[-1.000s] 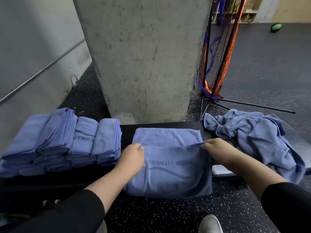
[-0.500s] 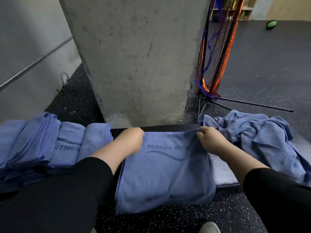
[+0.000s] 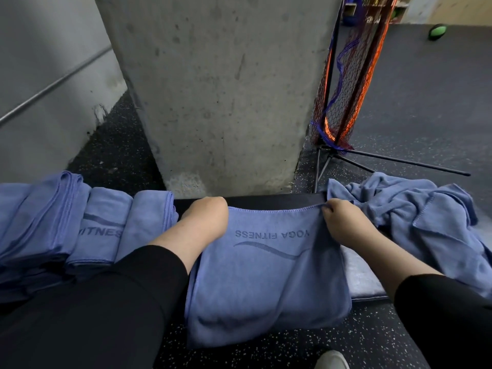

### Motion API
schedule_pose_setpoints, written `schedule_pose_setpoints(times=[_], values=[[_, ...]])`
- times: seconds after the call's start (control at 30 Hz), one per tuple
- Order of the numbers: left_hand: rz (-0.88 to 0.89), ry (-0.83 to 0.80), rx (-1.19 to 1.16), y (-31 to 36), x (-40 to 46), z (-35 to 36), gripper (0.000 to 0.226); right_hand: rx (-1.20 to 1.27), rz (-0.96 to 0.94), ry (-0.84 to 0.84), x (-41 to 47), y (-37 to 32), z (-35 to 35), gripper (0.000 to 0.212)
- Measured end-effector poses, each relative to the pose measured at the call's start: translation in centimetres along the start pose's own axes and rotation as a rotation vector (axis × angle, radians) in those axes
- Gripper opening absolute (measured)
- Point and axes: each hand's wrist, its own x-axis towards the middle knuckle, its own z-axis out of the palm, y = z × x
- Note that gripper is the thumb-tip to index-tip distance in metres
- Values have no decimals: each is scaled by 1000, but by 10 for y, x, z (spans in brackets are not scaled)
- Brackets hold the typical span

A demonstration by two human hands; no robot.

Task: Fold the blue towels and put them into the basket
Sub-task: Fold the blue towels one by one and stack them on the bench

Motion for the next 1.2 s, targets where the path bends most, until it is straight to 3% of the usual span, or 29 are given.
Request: schedule_pose_setpoints(times=[0.17,0.23,0.37,0.7,0.8,0.97,1.2], values=[[-53,13,45,4,5,0,32,-99,-60,93,5,-8,11,11],[4,54,89,5,6,4,34,-164,-124,113,3,-14,14,15],[120,69,146,6,9,9,15,-426,-263,79,-2,-25,17,24],[142,76,170,7,2,3,24,-526,-199,6,-6,-32,11,20],[176,121,27,5,-1,-11,2,-453,-198,10,-8,-31,3,23],[164,246,-390,-13,-17,-40,14,-23,-161,76,-11,-22,-33,20],[148,439,-762,-47,-53,-64,15,229,-188,162,-38,-19,-100,21]])
